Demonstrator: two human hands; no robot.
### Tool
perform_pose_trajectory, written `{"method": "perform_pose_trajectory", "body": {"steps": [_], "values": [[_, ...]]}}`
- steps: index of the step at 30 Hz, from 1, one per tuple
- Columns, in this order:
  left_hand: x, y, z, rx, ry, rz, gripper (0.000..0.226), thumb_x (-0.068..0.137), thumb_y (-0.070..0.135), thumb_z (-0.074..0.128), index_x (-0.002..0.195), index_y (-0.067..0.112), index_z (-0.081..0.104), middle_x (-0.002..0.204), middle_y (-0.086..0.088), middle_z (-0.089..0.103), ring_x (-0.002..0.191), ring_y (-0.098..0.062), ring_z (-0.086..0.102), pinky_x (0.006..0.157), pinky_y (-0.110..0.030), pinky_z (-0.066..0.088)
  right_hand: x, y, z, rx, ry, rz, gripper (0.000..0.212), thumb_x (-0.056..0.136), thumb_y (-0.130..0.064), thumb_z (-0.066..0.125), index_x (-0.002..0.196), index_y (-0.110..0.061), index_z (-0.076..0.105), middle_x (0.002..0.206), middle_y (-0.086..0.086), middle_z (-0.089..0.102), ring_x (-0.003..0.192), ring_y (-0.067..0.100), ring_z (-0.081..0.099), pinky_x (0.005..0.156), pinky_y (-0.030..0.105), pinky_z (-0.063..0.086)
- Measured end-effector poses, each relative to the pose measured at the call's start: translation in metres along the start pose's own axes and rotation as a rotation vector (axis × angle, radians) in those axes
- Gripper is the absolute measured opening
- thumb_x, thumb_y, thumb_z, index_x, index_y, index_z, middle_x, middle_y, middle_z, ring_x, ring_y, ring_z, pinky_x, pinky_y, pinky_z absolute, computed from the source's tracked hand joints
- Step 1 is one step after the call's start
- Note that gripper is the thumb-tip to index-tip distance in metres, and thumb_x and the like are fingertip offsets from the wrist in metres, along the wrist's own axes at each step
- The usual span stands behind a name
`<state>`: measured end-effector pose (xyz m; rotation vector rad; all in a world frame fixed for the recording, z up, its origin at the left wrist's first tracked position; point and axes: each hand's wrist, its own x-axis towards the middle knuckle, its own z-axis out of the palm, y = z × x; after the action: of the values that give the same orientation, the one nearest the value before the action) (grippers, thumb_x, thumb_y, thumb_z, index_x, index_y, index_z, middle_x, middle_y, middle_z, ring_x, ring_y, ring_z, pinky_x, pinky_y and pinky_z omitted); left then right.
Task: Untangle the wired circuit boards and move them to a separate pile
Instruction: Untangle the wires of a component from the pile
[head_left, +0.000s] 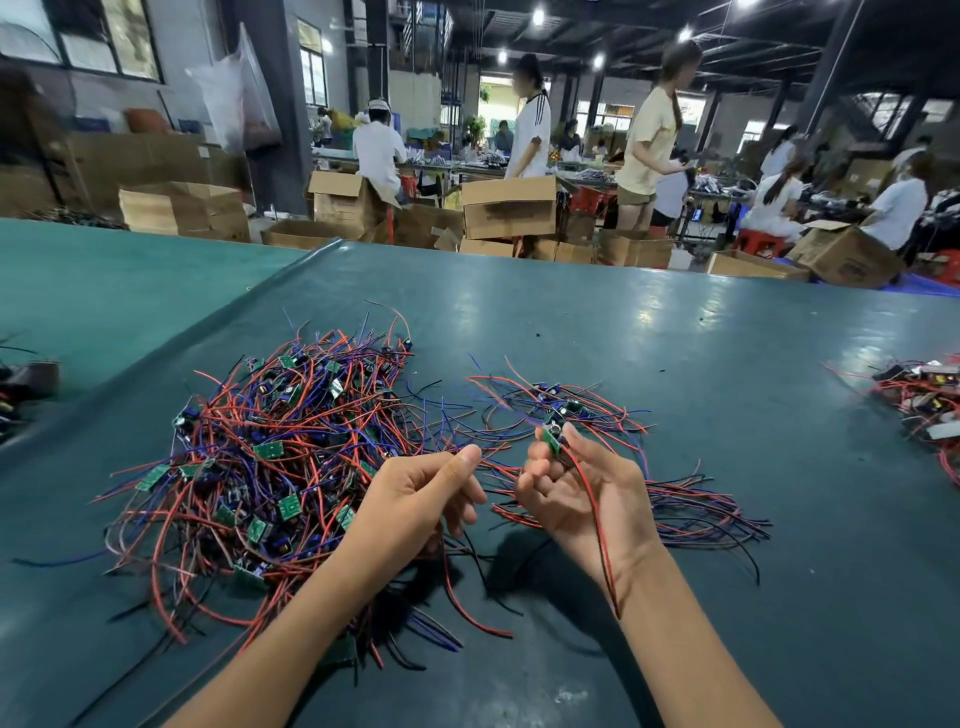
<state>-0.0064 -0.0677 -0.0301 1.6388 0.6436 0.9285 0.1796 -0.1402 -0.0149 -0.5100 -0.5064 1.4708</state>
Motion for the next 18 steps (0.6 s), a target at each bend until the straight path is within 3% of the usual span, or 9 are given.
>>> {"method": "perform_pose_trajectory", "body": {"steps": [3,7,10,14,16,18], "values": [[0.000,0.000,0.000,-0.005,-0.005,-0.001,0.057,0.089,0.067,0.055,0.072,0.016,0.074,0.063,-0.008,0.069,0.052,-0.015,0.060,0.047,-0.015,0.040,0.001,0.001,0.001,-0.081,0.039,-0.074,0.032,0.062,-0.023,0.094,0.075,-0.008,0.070,0.077,0.009,0.057,0.066,0.018,0.056,0.066,0.032,0.056],[0.000,0.000,0.001,-0.007,-0.007,-0.006,0.057,0.088,0.067,0.055,0.071,0.016,0.074,0.063,-0.008,0.069,0.052,-0.015,0.060,0.047,-0.015,0.040,0.003,0.000,0.002,-0.134,0.071,-0.172,0.034,0.058,-0.022,0.096,0.079,-0.014,0.071,0.077,0.007,0.058,0.066,0.018,0.058,0.062,0.031,0.054],[-0.001,0.000,0.000,0.010,-0.013,0.000,0.056,0.090,0.065,0.056,0.071,0.016,0.074,0.064,-0.008,0.069,0.053,-0.016,0.061,0.048,-0.015,0.041,0.005,-0.001,0.000,-0.131,0.171,-0.251,0.024,0.063,-0.017,0.090,0.079,-0.017,0.072,0.078,0.004,0.061,0.065,0.017,0.060,0.060,0.030,0.054],[-0.005,0.000,0.002,0.089,0.062,0.149,0.046,0.098,0.049,0.058,0.067,0.019,0.072,0.056,-0.005,0.064,0.048,-0.015,0.058,0.047,-0.022,0.042,0.006,-0.013,-0.009,-0.308,0.455,-0.529,0.012,0.078,-0.010,0.080,0.075,-0.017,0.070,0.069,0.004,0.064,0.057,0.015,0.058,0.051,0.025,0.048],[-0.007,-0.001,0.002,0.197,0.146,0.307,0.042,0.099,0.044,0.058,0.065,0.022,0.069,0.052,0.000,0.060,0.045,-0.016,0.056,0.044,-0.027,0.042,0.006,-0.020,-0.015,-0.566,0.665,-0.699,0.017,0.080,-0.016,0.083,0.080,-0.013,0.067,0.070,0.003,0.068,0.055,0.015,0.060,0.049,0.024,0.046],[-0.008,-0.001,0.001,0.286,0.201,0.398,0.042,0.099,0.041,0.057,0.063,0.022,0.067,0.051,0.003,0.057,0.042,-0.011,0.053,0.044,-0.023,0.040,0.006,-0.024,-0.022,-0.791,0.848,-0.783,0.023,0.078,-0.029,0.086,0.082,-0.016,0.068,0.075,-0.003,0.073,0.063,0.014,0.068,0.057,0.026,0.050]]}}
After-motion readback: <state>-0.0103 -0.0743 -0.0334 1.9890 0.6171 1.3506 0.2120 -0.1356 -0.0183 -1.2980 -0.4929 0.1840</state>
